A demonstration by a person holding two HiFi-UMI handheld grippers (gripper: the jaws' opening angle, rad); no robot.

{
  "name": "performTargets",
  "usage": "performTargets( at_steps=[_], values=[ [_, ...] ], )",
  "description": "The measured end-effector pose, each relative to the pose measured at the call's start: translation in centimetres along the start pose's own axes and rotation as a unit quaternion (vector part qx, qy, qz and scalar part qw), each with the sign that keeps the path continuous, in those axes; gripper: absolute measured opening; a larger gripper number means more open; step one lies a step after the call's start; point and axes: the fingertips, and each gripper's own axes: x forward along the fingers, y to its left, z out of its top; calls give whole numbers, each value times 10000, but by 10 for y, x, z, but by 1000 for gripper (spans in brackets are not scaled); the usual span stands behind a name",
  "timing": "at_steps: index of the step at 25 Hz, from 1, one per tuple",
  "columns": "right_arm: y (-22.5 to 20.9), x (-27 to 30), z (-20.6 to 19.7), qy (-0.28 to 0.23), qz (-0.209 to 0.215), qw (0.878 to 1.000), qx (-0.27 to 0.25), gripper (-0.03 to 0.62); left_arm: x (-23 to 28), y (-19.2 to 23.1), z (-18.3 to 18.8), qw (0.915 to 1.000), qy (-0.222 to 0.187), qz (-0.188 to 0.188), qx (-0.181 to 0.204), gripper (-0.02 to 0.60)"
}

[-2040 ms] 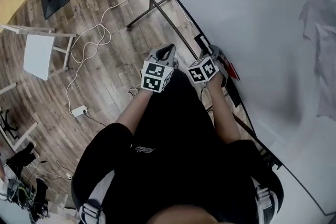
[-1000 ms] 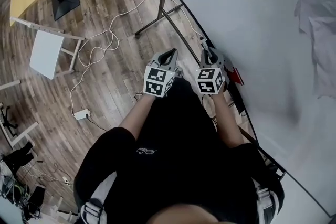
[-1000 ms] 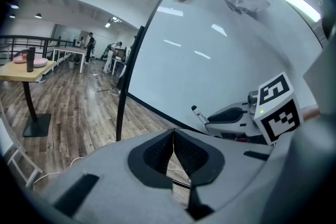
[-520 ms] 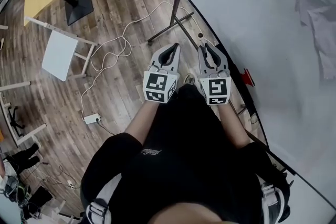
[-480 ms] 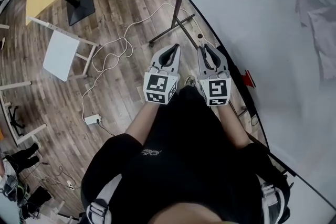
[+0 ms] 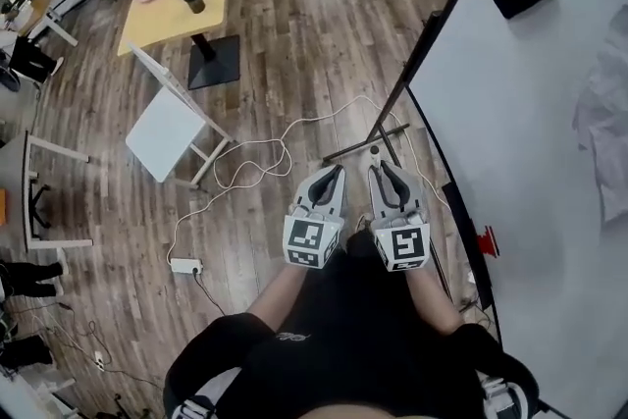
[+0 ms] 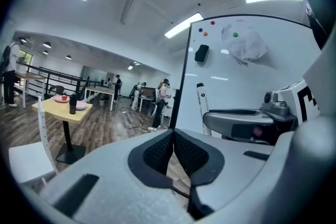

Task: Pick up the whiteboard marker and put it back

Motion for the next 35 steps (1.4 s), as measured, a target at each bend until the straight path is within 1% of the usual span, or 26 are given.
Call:
performTargets(
  at_steps=[5, 9, 13, 15, 17, 19, 22, 25, 30, 32, 35],
  values=[
    [27, 26, 10, -87, 552, 9984, -8, 57, -23, 35, 11, 9980, -190, 596, -95, 8],
    [56, 73, 18, -223, 959, 9951, -43, 57, -32, 88, 16, 9945, -236, 1014, -137, 8],
    [69, 125, 27, -345, 1298, 9909, 20, 57, -16, 138, 35, 9910, -311, 1305, -36, 8],
    [66, 152, 34, -429, 1373, 9896, 35, 57, -2, 159, 46, 9897, -339, 1388, 8, 8],
    [56, 179, 39, -486, 1372, 9893, 29, 57, 18, 176, 53, 9898, -293, 1394, 47, 8],
    [41, 203, 37, -456, 1319, 9902, 70, 57, 42, 187, 56, 9911, -178, 1316, 74, 8],
    [14, 229, 29, -280, 1182, 9922, 266, 57, 78, 197, 59, 9946, 67, 1036, 62, 8],
    [-17, 244, 15, -95, 920, 9950, 381, 57, 113, 198, 59, 9969, 269, 722, 146, 8],
    [-66, 261, -8, 99, 431, 9982, 409, 57, 166, 196, 55, 9984, 431, 274, 234, 8],
    [-80, 258, -8, 150, 169, 9987, 449, 57, 182, 188, 52, 9980, 575, -25, 267, 8],
    [-100, 249, -13, 260, -332, 9975, 558, 57, 207, 172, 49, 9951, 735, -581, 329, 8]
  ],
)
